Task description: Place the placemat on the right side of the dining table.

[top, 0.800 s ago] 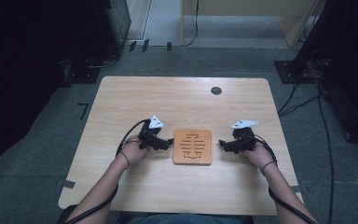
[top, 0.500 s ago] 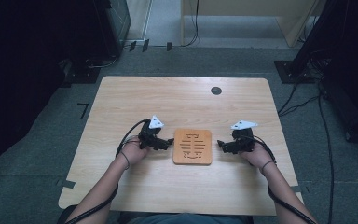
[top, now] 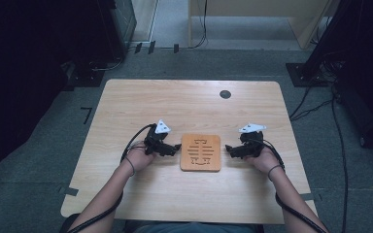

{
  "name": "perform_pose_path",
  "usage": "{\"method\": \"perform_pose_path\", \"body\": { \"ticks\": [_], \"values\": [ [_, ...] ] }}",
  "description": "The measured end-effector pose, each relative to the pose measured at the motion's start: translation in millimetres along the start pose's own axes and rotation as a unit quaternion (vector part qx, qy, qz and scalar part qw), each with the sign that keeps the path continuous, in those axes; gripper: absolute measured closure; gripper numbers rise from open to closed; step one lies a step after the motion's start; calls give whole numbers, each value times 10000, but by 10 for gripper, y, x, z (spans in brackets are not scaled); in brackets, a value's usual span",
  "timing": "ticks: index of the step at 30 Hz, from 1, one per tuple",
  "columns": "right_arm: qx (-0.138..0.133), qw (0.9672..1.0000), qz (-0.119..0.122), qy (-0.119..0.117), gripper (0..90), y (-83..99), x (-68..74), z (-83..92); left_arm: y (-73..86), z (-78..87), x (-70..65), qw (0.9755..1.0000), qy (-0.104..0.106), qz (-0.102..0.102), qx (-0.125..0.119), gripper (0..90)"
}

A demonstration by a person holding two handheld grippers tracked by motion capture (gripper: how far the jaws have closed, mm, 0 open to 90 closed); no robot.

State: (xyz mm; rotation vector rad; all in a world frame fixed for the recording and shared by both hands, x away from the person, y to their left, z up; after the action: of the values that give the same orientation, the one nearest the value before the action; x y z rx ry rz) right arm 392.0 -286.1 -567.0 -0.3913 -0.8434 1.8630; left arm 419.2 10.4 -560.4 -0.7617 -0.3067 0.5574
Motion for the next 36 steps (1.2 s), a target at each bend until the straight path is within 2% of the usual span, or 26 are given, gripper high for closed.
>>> {"method": "perform_pose_path", "body": {
  "ticks": [15, 20, 25, 29, 32, 36],
  "values": [
    [-4, 10000, -19, 13, 0, -5, 1, -6, 1, 0, -1, 10000, -15, -37, 13, 104],
    [-12, 10000, -27, 29, 0, -20, 2, -20, -9, -12, 8, 9999, -85, 61, 1, 104],
    [-11, 10000, -54, 59, 0, -41, 14, -42, -8, -4, 7, 10000, -59, 26, 65, 105],
    [166, 9997, -133, 148, 0, -61, 32, -46, -7, 12, -1, 9999, -6, 12, 149, 105],
    [341, 9990, -194, 229, 0, -82, 51, -49, -12, 23, 0, 9998, 36, 110, 176, 106],
    [529, 9980, -232, 268, 0, -92, 63, -40, -12, 44, 4, 9996, 50, 108, 261, 128]
  ]
}}
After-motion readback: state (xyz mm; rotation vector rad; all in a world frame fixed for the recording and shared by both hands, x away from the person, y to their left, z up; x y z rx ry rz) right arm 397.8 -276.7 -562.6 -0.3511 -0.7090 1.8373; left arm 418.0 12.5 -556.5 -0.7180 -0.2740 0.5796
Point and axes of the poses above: each handheld gripper's, and its own axes: z roughly backward along the jaws, y roughly out of its underside, x roughly to its left, the point moved 6 cm from there along -z, roughly forward along the jaws, and after that the axes turned 6 degrees about -z, right-handed, at the moved point
